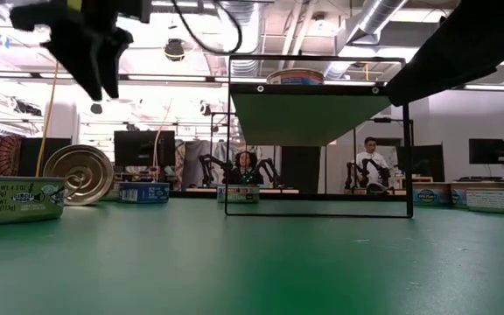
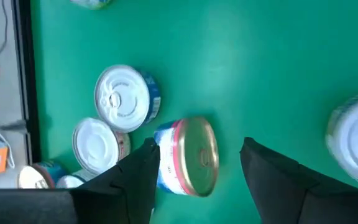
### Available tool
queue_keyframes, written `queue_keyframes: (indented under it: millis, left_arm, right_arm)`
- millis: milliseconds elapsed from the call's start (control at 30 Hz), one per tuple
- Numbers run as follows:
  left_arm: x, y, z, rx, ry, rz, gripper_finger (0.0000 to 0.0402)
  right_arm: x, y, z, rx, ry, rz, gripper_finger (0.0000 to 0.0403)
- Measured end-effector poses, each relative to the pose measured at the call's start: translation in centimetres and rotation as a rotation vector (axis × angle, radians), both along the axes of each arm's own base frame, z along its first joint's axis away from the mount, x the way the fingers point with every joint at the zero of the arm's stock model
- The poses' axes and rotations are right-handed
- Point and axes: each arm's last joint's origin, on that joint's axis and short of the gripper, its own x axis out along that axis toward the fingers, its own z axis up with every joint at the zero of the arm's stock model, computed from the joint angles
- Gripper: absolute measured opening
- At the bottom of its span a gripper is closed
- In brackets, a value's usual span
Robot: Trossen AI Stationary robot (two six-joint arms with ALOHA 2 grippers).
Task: Stack canned seafood by type on shelf
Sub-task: Stack the blue tuna can on top of the blue tuna can on the shelf
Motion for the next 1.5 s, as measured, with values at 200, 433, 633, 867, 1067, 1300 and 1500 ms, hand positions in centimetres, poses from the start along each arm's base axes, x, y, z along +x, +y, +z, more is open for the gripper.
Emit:
queue_keyframes:
  millis: [200, 433, 633, 867, 1067, 1300, 1500]
  left_arm:
    - [-1.4, 3.1, -1.2, -0.074, -0.035, 0.124, 0.0243]
    - [-3.4, 7.1, -2.3, -0.201, -0.083, 0.289, 0.0279]
    - [-3.8, 9.1, -4.1, -0.316, -0.078, 0.321, 0.0315]
    - [-4.2, 9.8, -5.6, -0.369, -0.066, 0.305, 0.0334]
    - [-4.3, 9.8, -6.6, -0.417, -0.061, 0.289, 0.0326]
    - [-3.8, 9.9, -7.2, -0.406, -0.118, 0.227, 0.0234]
    - [-3.5, 9.8, -6.4, -0.460, -0.139, 0.198, 0.0190]
  right_arm:
    - [-0.2, 0.7, 0.1, 0.011, -0.017, 0.028, 0.0292]
    - [-0.2, 0.9, 0.2, 0.022, -0.031, 0.038, 0.0292]
    - [0.0, 1.0, 0.3, 0.021, -0.040, 0.049, 0.0292]
    - [0.0, 1.0, 0.3, 0.020, -0.040, 0.049, 0.0292]
    - [0.0, 1.0, 0.3, 0.019, -0.039, 0.051, 0.0292]
    - [0.0, 1.0, 0.3, 0.021, -0.040, 0.049, 0.0292]
    - [0.0, 1.0, 0.3, 0.021, -0.040, 0.049, 0.0292]
